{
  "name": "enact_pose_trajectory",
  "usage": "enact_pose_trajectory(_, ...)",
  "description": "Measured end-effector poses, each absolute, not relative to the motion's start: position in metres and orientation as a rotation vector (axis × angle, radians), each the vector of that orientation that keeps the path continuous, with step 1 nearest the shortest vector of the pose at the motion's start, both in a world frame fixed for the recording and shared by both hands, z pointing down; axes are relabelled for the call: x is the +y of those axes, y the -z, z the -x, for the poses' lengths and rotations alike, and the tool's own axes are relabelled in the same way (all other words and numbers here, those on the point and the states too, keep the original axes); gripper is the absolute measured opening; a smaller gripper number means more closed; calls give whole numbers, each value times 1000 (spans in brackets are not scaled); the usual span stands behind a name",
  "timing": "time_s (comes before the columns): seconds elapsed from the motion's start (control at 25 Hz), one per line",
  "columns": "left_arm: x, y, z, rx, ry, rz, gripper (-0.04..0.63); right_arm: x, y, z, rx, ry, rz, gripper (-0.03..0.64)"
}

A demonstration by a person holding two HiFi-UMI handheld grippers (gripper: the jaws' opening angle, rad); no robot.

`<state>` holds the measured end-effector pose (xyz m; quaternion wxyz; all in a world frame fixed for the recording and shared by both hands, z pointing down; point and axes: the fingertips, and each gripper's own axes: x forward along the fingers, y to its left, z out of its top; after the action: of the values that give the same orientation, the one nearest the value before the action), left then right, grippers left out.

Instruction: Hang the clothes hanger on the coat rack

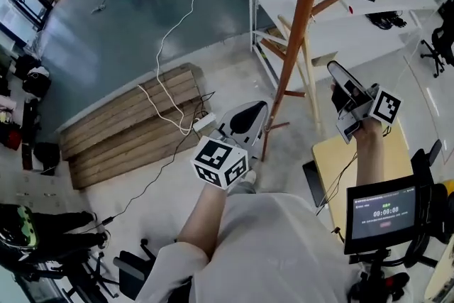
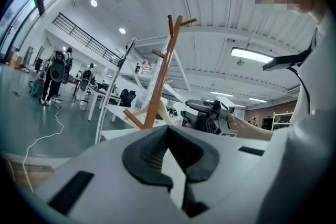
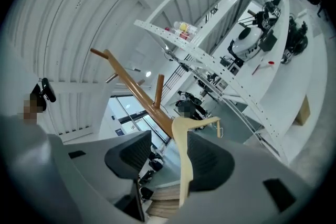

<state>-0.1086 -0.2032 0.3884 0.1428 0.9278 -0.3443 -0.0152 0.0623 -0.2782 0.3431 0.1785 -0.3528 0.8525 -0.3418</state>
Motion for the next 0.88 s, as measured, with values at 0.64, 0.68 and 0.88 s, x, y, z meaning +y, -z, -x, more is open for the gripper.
enact_pose_trajectory(0.64,-166,-405,-75,-227,-97,-2917,6,-136,-374,-223,2007,716,1422,193)
enact_pose_trajectory(0.68,-159,-407,-88,-179,-105,-2920,6,-126,-378,-231,1988,707,1448,193)
enact_pose_trajectory(0.88,-116,-420,-150,91,-165,-2910,6,-61,-397,-263,1844,691,1589,193)
